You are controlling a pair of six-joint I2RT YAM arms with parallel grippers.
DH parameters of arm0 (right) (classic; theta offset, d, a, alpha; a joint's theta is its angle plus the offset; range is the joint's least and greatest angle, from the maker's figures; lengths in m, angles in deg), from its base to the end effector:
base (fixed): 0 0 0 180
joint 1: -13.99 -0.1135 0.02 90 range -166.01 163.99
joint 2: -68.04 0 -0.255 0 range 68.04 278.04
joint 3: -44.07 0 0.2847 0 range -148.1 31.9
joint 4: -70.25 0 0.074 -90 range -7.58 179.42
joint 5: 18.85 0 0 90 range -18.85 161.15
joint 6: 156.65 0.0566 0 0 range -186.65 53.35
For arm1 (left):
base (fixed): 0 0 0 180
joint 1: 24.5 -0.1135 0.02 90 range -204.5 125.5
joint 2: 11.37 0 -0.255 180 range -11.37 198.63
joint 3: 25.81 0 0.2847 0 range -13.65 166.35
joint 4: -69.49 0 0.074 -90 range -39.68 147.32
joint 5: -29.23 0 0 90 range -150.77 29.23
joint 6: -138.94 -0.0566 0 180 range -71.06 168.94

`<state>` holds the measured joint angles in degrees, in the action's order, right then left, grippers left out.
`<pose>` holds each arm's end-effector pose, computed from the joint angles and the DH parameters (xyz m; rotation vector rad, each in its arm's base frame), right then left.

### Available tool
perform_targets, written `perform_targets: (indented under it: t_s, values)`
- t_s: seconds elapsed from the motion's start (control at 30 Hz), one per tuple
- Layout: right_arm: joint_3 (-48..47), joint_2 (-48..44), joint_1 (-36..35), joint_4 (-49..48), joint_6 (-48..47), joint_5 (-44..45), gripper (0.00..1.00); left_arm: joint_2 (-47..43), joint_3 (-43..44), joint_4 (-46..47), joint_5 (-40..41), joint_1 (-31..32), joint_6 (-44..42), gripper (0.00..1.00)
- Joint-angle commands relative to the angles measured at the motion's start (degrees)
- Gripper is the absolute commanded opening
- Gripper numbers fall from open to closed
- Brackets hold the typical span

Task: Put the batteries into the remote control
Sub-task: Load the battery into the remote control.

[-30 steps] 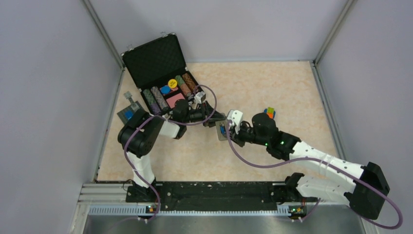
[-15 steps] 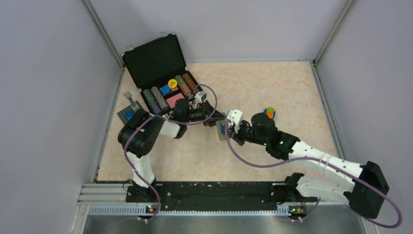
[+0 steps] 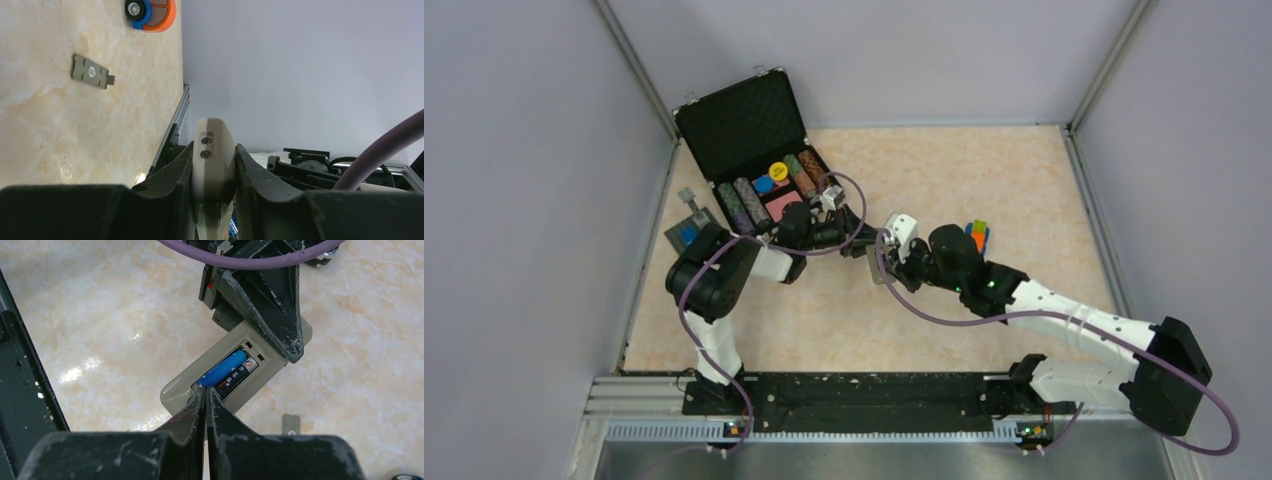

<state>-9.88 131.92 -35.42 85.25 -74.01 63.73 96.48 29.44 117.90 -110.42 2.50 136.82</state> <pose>0.1937 0.2373 0.2385 -1.0498 1.7643 0.5936 0.3203 -0.2116 0.1220 -0.2714 2.1560 -2.0608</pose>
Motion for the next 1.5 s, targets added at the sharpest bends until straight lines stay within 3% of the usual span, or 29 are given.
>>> perform_targets:
  t_s: [0.0, 0.83, 1.47]
  values:
    - [-2.87, 1.51, -0.51, -1.44, 1.15, 2.41, 0.0, -0.8, 1.97, 3.49, -1.55, 1.28, 0.53, 0.0]
    - [-6.88, 9.06, -0.52, 1.83, 5.71, 2.13, 0.0, -0.78, 2.16, 6.56, -2.46, 1.56, 0.18, 0.0]
    - [-12.7, 14.78, -0.44, 7.93, 12.84, 2.6, 0.0, -3.9, -0.33, 12.68, -2.69, 1.6, -7.31, 0.0]
